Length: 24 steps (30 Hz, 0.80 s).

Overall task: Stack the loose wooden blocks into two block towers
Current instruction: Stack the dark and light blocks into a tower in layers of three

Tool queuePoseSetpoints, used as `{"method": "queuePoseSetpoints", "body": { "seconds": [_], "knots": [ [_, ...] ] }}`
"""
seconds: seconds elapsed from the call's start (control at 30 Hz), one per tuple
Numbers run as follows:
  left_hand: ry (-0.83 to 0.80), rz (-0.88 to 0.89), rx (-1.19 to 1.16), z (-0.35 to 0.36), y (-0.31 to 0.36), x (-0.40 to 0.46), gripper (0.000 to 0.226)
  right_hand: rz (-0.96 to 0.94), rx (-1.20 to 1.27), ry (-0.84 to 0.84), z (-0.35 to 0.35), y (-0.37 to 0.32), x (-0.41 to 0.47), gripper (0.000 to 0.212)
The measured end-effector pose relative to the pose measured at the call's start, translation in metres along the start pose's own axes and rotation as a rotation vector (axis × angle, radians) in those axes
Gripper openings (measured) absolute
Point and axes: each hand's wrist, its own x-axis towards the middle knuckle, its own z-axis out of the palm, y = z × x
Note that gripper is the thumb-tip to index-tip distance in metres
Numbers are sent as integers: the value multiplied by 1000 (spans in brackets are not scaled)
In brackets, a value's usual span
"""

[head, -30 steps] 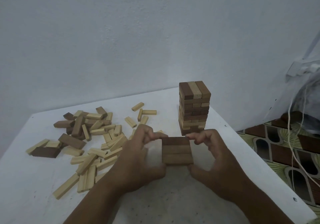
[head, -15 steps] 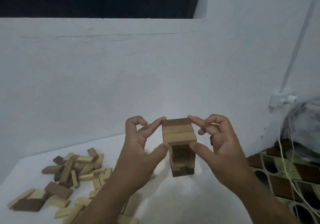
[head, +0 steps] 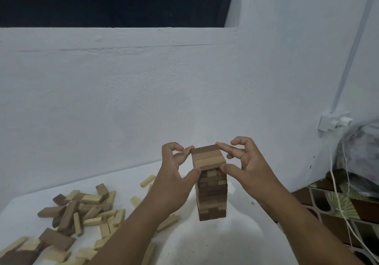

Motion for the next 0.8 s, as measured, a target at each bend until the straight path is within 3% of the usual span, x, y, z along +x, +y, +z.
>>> {"method": "queuePoseSetpoints", "body": {
  "seconds": [0.43, 0.63, 0.8],
  "knots": [
    [-11, 9, 18, 4, -10, 6, 43, 27, 7, 2, 1, 13, 2, 48],
    [-43, -12, -31, 0, -12, 2, 65, 13, 96, -6, 1, 11, 1, 58],
    [27, -16, -19, -27, -6, -11, 68, -148, 58, 119, 7, -13, -4, 52]
  ]
}}
